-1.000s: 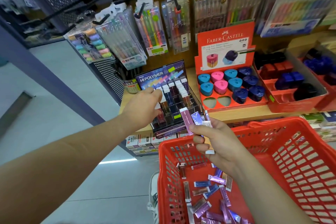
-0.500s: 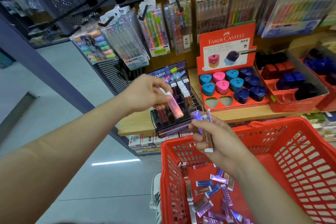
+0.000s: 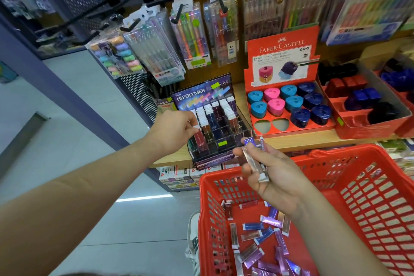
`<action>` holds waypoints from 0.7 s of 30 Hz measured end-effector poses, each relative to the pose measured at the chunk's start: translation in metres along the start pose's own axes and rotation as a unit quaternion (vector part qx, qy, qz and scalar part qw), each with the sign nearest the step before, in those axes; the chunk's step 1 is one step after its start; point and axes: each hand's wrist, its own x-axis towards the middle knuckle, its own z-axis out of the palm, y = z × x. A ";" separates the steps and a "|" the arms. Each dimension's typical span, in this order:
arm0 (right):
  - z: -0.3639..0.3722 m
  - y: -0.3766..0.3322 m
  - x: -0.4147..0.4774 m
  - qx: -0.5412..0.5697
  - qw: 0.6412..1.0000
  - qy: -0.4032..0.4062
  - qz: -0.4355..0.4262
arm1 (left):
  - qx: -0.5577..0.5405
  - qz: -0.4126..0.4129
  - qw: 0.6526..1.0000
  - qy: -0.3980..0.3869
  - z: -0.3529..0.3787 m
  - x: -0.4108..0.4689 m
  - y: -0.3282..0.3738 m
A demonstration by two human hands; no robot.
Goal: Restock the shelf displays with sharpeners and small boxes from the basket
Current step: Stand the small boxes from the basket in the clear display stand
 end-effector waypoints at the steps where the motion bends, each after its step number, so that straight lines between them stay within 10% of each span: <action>1: -0.001 0.000 0.001 0.004 1.000 0.005 0.004 | 0.016 0.005 1.000 0.000 0.003 0.001 -0.001; 14: 0.002 -0.004 -0.001 0.032 0.998 -0.051 -0.004 | 0.149 0.073 0.986 -0.005 0.014 0.004 0.004; 18: 0.005 -0.003 0.000 0.053 0.997 -0.044 -0.032 | -0.044 0.005 0.999 -0.023 -0.009 0.000 0.029; 21: 0.007 -0.004 0.001 0.084 0.994 -0.048 -0.053 | -0.313 -0.053 0.921 -0.227 -0.028 -0.009 0.060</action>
